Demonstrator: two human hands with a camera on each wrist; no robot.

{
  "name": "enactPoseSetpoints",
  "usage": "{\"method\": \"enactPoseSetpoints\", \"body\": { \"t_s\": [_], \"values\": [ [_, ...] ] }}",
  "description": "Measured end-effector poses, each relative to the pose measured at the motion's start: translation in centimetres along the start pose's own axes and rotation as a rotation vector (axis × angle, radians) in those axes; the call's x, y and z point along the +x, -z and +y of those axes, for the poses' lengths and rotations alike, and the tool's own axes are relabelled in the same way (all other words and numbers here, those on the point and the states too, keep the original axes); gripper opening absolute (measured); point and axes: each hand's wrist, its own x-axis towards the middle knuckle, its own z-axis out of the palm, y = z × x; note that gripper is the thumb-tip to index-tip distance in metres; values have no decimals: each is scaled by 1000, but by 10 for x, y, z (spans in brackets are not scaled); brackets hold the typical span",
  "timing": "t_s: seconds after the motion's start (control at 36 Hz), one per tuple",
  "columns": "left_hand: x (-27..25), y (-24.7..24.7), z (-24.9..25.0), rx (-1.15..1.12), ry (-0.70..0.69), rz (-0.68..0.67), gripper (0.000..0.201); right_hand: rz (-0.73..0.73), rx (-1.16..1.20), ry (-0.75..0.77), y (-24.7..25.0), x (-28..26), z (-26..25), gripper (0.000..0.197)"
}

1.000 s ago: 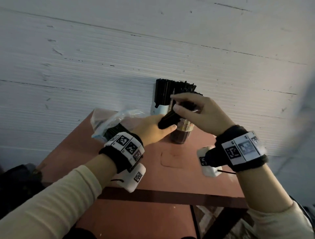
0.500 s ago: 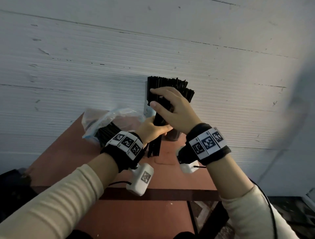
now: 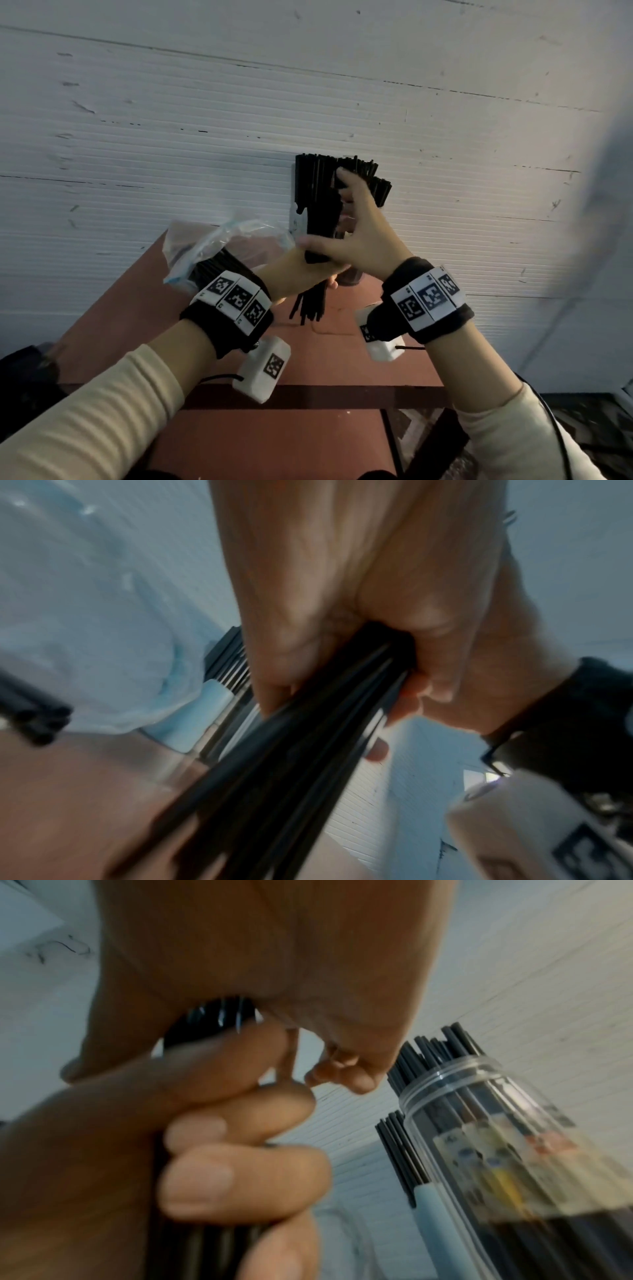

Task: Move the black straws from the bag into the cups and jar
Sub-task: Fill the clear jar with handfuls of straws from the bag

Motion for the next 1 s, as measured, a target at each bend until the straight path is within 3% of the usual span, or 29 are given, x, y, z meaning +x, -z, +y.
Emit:
{"method": "enactPoseSetpoints", "body": {
  "t_s": [0.08, 0.11, 0.17, 0.22, 0.28, 0.39, 0.47, 0.53, 0.64, 0.78, 0.83, 0.94, 1.0],
  "values": [
    [-10, 2, 9, 87, -86, -137, 5, -234, -82, -11, 1, -6, 4, 79],
    [-10, 2, 9, 117, -90, -172, 12, -275, -55, -12, 1, -7, 5, 65],
    [-7, 1, 9, 155, -55, -189, 28, -271, -9, 7, 1, -11, 4, 31],
    [-3, -2, 11, 108, -40, -154, 22, -188, 26, 36, 6, -13, 0, 12],
    [4, -5, 12, 54, -62, -102, 17, -129, 57, 69, 15, -11, -4, 9],
    [25, -6, 11, -17, -68, 90, 61, -53, 98, 83, 39, 8, -3, 7],
    [45, -7, 13, -26, -97, 291, 83, 89, 125, 75, 63, 31, 4, 10],
    [60, -5, 14, -50, -120, 340, 100, 193, 145, 58, 80, 46, 8, 10],
    [92, 4, 6, -76, -14, 264, 128, 305, 237, 34, 106, 71, 14, 13],
    [114, 13, -8, -87, 96, 140, 147, 279, 226, -23, 116, 93, 22, 9],
    [121, 14, -13, -114, 103, 113, 141, 280, 205, -44, 117, 101, 27, 10],
    [130, 18, -25, -80, 96, 90, 96, 292, 169, -53, 120, 114, 34, 12],
    [131, 20, -28, -40, 84, 74, 84, 292, 145, -58, 124, 119, 38, 8]
  ]
}}
